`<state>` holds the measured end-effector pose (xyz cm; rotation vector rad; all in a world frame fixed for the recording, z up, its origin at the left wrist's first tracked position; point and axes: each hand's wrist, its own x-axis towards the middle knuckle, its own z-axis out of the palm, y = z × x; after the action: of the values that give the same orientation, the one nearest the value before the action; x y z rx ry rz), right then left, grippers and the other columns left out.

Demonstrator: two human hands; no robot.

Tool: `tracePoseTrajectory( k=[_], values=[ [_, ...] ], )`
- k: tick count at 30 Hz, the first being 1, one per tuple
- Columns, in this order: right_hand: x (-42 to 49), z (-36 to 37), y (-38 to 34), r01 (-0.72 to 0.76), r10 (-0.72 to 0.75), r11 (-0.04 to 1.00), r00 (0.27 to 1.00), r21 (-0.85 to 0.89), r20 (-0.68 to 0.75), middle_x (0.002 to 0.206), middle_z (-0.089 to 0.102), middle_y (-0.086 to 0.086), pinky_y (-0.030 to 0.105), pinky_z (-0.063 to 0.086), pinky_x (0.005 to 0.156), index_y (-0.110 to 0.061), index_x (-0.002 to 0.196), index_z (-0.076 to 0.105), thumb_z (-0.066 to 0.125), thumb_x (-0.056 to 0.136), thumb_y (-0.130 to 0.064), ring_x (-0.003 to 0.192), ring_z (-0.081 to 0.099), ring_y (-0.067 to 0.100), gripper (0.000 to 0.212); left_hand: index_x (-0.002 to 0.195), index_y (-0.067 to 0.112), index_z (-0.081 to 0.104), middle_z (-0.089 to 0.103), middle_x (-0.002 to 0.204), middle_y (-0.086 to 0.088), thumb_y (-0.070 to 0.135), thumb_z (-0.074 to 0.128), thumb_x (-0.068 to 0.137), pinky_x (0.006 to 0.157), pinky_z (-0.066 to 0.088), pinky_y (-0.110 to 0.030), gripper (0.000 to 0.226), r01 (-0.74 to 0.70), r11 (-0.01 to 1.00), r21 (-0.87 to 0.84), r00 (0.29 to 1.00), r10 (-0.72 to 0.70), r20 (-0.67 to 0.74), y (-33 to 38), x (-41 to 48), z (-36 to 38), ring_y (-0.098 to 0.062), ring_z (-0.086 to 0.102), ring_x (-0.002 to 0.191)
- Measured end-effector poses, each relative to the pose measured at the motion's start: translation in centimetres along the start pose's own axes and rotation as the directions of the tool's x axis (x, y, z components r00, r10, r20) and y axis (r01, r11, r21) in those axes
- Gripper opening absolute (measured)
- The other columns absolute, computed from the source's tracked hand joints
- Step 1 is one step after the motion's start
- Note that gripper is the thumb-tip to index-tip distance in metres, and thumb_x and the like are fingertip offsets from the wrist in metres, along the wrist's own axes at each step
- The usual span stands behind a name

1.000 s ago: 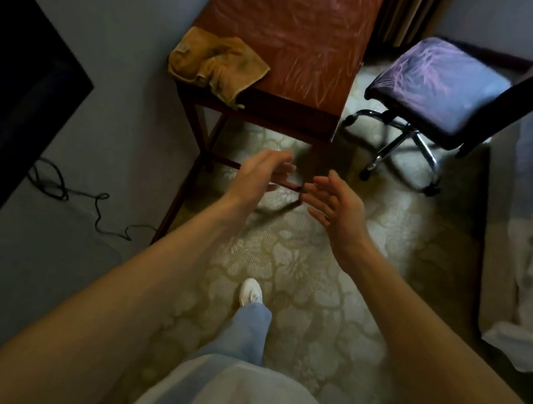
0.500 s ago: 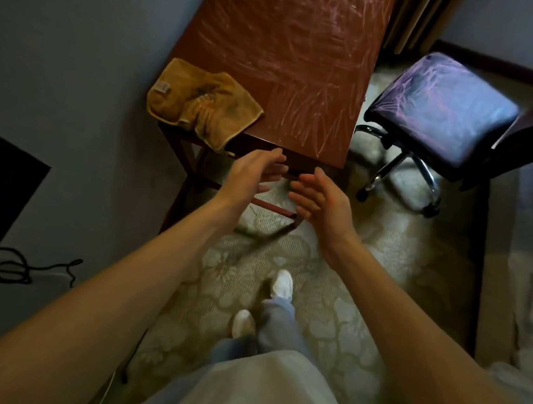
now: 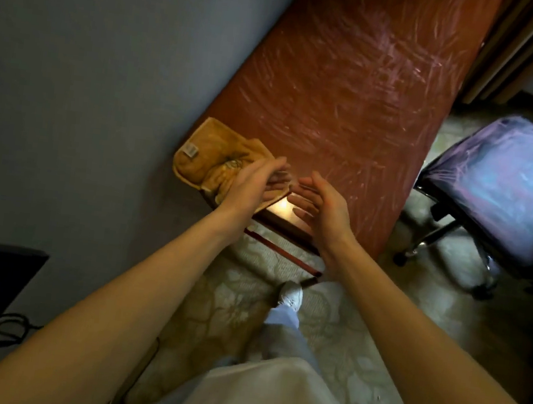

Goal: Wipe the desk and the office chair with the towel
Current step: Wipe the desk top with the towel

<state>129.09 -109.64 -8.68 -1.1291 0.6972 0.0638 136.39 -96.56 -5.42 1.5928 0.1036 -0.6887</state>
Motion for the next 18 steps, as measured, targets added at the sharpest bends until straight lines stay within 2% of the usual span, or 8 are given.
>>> tracePoseTrajectory(
  k=[3, 6, 10, 12, 16, 18],
  values=[
    [3.3, 0.4, -2.6, 0.000, 0.000, 1.000, 1.000, -0.005, 0.018, 0.100, 0.079, 0.001, 0.032, 0.054, 0.079, -0.019, 0.105, 0.072, 0.063, 0.080, -0.058, 0.092, 0.075, 0.017, 0.047, 0.108, 0.024, 0.072, 0.079, 0.101, 0.007, 0.052, 0.058, 0.090, 0.077, 0.052, -0.023, 0.036, -0.010, 0.999, 0.054, 1.000, 0.011, -0.016, 1.5, 2.6, 0.6, -0.007, 0.074, 0.096],
    [5.6, 0.4, -4.1, -0.017, 0.017, 1.000, 0.999, -0.004, 0.040, 0.102, 0.078, 0.003, 0.030, 0.055, 0.079, -0.018, 0.105, 0.071, 0.063, 0.079, -0.056, 0.094, 0.075, 0.019, 0.047, 0.110, 0.024, 0.072, 0.079, 0.101, 0.008, 0.047, 0.056, 0.098, 0.079, 0.050, -0.026, 0.031, 0.017, 0.999, 0.030, 0.998, -0.015, -0.056, 2.0, 4.9, 0.6, -0.007, 0.074, 0.096],
    [7.8, -0.2, -4.1, -0.051, 0.051, 0.999, 0.998, -0.017, 0.039, 0.106, 0.078, 0.005, 0.028, 0.055, 0.075, -0.016, 0.110, 0.070, 0.058, 0.101, -0.045, 0.093, 0.075, 0.018, 0.033, 0.109, 0.023, 0.072, 0.078, 0.106, 0.004, 0.048, 0.058, 0.098, 0.085, 0.052, -0.030, 0.031, 0.049, 0.998, 0.025, 0.995, -0.047, -0.087, 2.0, 6.8, 0.6, -0.013, 0.072, 0.103],
    [8.6, -0.3, -3.8, -0.076, 0.077, 0.997, 0.997, -0.026, 0.030, 0.110, 0.077, 0.008, 0.029, 0.055, 0.075, -0.014, 0.112, 0.071, 0.057, 0.103, -0.041, 0.096, 0.075, 0.020, 0.032, 0.109, 0.023, 0.072, 0.078, 0.106, 0.004, 0.049, 0.058, 0.098, 0.089, 0.052, -0.033, 0.031, 0.051, 0.999, 0.016, 0.994, -0.049, -0.101, 2.2, 7.6, 0.3, -0.015, 0.072, 0.105],
    [9.9, 0.6, -3.5, -0.115, 0.115, 0.993, 0.993, -0.038, 0.010, 0.113, 0.077, 0.011, 0.039, 0.055, 0.088, -0.012, 0.113, 0.071, 0.059, 0.103, -0.038, 0.104, 0.073, 0.027, 0.031, 0.108, 0.026, 0.072, 0.078, 0.104, 0.005, 0.049, 0.057, 0.097, 0.091, 0.051, -0.033, 0.029, 0.044, 0.999, 0.011, 0.994, -0.042, -0.105, 2.8, 8.8, -0.9, -0.014, 0.071, 0.104],
    [10.4, 1.3, -3.4, -0.116, 0.116, 0.993, 0.993, -0.039, 0.000, 0.112, 0.077, 0.012, 0.042, 0.056, 0.092, -0.012, 0.110, 0.071, 0.060, 0.102, -0.037, 0.102, 0.073, 0.027, 0.028, 0.107, 0.027, 0.072, 0.078, 0.104, 0.006, 0.052, 0.057, 0.095, 0.092, 0.052, -0.034, 0.031, 0.046, 0.999, 0.019, 0.994, -0.044, -0.101, 3.0, 9.6, -1.7, -0.013, 0.072, 0.104]
  ],
)
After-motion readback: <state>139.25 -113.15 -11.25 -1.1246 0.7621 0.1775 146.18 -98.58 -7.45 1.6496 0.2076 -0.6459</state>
